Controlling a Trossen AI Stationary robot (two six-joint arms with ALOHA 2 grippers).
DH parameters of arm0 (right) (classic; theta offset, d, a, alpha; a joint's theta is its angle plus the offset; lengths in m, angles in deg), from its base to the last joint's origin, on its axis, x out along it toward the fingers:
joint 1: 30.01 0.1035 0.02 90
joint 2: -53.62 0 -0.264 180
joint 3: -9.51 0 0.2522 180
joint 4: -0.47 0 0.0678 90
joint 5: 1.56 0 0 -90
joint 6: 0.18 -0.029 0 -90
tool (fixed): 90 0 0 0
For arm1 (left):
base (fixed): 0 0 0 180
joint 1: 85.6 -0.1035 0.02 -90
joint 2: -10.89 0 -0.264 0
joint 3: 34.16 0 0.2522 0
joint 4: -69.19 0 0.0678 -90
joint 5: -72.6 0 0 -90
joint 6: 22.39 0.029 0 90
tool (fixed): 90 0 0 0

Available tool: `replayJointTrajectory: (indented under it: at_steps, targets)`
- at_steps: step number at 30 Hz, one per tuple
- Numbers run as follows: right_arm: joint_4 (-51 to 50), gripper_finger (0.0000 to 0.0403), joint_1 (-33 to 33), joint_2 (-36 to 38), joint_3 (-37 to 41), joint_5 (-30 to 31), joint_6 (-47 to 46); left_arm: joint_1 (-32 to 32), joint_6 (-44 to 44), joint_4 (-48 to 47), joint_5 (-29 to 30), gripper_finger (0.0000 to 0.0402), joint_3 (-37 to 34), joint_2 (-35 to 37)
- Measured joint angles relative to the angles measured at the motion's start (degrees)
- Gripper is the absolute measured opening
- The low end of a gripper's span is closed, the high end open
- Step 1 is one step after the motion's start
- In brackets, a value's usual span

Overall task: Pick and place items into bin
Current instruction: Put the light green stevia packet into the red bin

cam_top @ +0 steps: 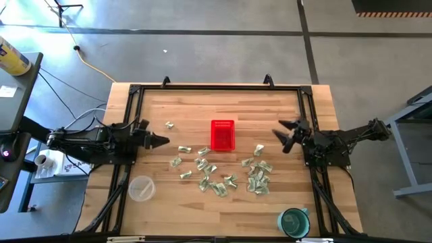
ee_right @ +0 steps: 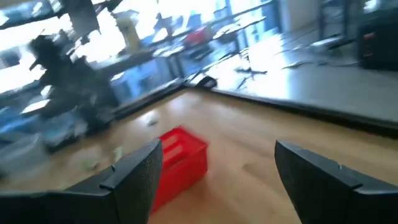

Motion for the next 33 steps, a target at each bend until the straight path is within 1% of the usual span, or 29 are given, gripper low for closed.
replayJointTrajectory:
  at_steps: [2,6,7,9,11,12,15,16,19,21,25,27,29,31,33]
  targets:
    - [1.18,0.0300,0.00,0.02,0.00,3.15,-2.96,0.02,-2.03,-0.01,1.62,0.0337,-0.01,0.00]
    - [2.64,0.0300,0.00,0.00,0.00,5.88,-11.19,0.00,-6.18,0.12,5.47,0.0337,0.00,0.00]
    - [4.00,0.0300,0.00,0.00,0.00,6.85,-12.89,0.01,-7.24,0.22,5.85,0.0337,0.00,0.00]
    - [9.03,0.0300,0.00,0.00,0.00,7.75,-19.21,-0.01,-8.23,0.28,6.00,0.0337,-0.01,0.00]
    - [13.85,0.0300,-0.02,0.02,-0.08,6.63,-24.46,0.01,-8.42,0.34,6.03,0.0337,-0.01,0.00]
    - [15.18,0.0300,-0.03,0.02,-0.09,6.79,-24.63,0.01,-8.71,0.33,6.02,0.0337,0.00,0.00]
    - [19.77,0.0300,-0.29,0.00,-0.09,10.38,-23.33,-0.01,-10.49,0.43,6.00,0.0337,0.00,0.00]
    - [21.28,0.0300,-0.30,0.03,-0.09,10.55,-23.49,0.02,-10.74,0.48,5.95,0.0337,-0.02,0.00]
    - [21.62,0.0300,-0.30,0.01,-0.13,7.21,-23.71,0.01,-10.76,0.54,5.73,0.0337,-0.02,0.00]
    - [18.95,0.0300,-0.28,-0.40,-0.16,4.18,-25.56,0.01,-10.76,0.51,5.72,0.0337,0.00,0.00]
    - [6.91,0.0300,-0.28,-2.82,-0.13,-1.61,-37.37,0.02,-10.74,0.50,5.55,0.0337,-0.02,0.00]
    - [4.61,0.0300,-0.28,-5.16,-0.13,-3.63,-40.99,0.02,-10.70,0.48,5.30,0.0337,0.00,0.00]
    - [5.24,0.0300,-0.62,-7.88,-0.13,-6.50,-43.90,0.02,-10.69,0.48,4.44,0.0337,-0.01,-0.01]
    - [7.95,0.0300,-2.00,-10.37,-0.13,-12.73,-48.21,0.02,-10.68,0.48,3.42,0.0337,-0.01,0.00]
    - [11.07,0.0300,-3.81,-12.72,-0.13,-19.59,-50.46,0.02,-10.60,0.48,2.36,0.0337,0.00,0.00]
